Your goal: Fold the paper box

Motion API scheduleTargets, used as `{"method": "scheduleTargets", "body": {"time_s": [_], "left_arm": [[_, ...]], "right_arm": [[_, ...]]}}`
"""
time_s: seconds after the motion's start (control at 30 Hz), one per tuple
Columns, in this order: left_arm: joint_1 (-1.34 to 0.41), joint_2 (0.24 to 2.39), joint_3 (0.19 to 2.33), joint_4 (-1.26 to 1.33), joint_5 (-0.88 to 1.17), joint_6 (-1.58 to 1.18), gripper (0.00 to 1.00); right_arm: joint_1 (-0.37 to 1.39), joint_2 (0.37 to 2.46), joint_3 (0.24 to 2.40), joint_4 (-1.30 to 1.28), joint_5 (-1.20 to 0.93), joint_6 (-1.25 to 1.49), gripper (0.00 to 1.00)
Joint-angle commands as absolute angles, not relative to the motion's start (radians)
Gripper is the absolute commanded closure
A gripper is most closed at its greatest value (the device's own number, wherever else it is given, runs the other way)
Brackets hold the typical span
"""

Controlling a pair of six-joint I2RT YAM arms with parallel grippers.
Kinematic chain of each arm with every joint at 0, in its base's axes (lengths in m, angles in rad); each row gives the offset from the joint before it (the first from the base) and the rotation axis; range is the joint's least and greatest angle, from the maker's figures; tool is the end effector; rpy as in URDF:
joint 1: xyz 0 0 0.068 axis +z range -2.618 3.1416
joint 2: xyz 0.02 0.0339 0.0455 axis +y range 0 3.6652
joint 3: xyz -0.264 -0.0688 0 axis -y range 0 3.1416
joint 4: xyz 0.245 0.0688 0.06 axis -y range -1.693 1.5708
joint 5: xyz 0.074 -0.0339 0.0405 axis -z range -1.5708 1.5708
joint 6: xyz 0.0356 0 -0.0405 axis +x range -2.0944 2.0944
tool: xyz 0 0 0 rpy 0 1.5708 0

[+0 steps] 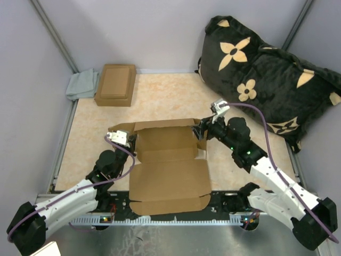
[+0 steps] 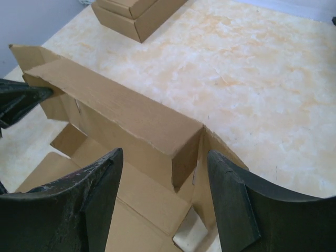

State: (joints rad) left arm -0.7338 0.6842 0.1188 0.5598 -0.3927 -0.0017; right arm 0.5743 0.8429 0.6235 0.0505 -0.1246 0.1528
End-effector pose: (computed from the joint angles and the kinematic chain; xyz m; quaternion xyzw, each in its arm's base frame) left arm 0.1289 -0.0979 0.1992 0.1205 0.6986 -0.1195 0.6951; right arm 0.1691 0.1147 0.2975 -0.1988 0.7375 0.2734 0.5847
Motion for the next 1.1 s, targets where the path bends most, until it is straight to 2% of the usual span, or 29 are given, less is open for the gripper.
{"method": "scheduleTargets", "body": {"time_s": [0.0, 0.13, 0.27, 0.67, 0.9, 1.07], "left_arm": [[-0.741, 0.678, 0.153, 0.572, -0.399, 0.002, 1.00], [-0.741, 0.683, 0.150, 0.583, -0.400, 0.007, 1.00], [-0.742, 0.680, 0.148, 0.582, -0.403, 0.006, 1.00], [-0.744, 0.704, 0.161, 0.590, -0.406, 0.007, 1.00], [-0.745, 0.710, 0.171, 0.595, -0.408, 0.010, 1.00], [-0.746, 0.715, 0.175, 0.594, -0.408, 0.013, 1.00]], "right_arm": [[0.583, 0.881, 0.752, 0.018, -0.146, 0.208, 0.36], [0.583, 0.985, 0.866, -0.061, -0.192, 0.269, 0.39], [0.583, 1.079, 0.934, -0.172, -0.116, 0.260, 0.41], [0.583, 1.017, 0.885, -0.250, -0.111, 0.196, 0.50], [0.583, 1.015, 0.847, -0.261, -0.117, 0.177, 0.61], [0.583, 1.042, 0.842, -0.257, -0.110, 0.176, 0.62]]}}
